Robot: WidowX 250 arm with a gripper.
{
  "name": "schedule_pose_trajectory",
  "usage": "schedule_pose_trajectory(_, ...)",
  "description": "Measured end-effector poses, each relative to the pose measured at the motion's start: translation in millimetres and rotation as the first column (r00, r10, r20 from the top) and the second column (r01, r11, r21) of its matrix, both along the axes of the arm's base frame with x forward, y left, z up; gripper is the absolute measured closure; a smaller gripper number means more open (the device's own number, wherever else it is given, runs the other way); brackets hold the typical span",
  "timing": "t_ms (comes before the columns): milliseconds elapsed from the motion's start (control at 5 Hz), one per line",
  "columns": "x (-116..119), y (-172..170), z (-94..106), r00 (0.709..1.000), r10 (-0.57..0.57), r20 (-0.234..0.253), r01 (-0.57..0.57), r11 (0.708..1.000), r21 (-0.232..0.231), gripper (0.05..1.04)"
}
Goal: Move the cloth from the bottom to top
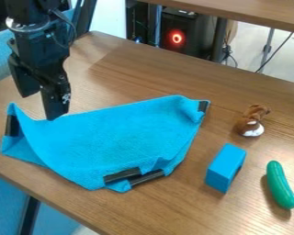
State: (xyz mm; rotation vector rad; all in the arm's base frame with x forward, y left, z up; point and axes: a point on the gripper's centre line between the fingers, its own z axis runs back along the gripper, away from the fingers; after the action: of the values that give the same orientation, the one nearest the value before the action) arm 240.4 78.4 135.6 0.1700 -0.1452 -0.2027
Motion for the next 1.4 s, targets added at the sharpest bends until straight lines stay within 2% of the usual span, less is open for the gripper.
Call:
schedule_pose_trajectory(200,-2,-1,-7.3,1.000,0.005,-0.022,-0.005,1.000,-0.003,0.083)
schedule_pose_trajectory(400,-4,-18,-25.3,0.999,-0.037,-0.026,0.038,0.998,0.046,0.083)
schedule_pose_trajectory(600,-3,-24,-32.4,0.999,-0.045,-0.019,0.046,0.996,0.073,0.083)
schedule_pose_trajectory(1200,1,-76,-48.3,0.990,-0.140,-0.005,0.139,0.984,0.112,0.083)
schedule_pose_trajectory(1400,2,-85,-55.9,0.988,-0.151,-0.017,0.152,0.980,0.128,0.083)
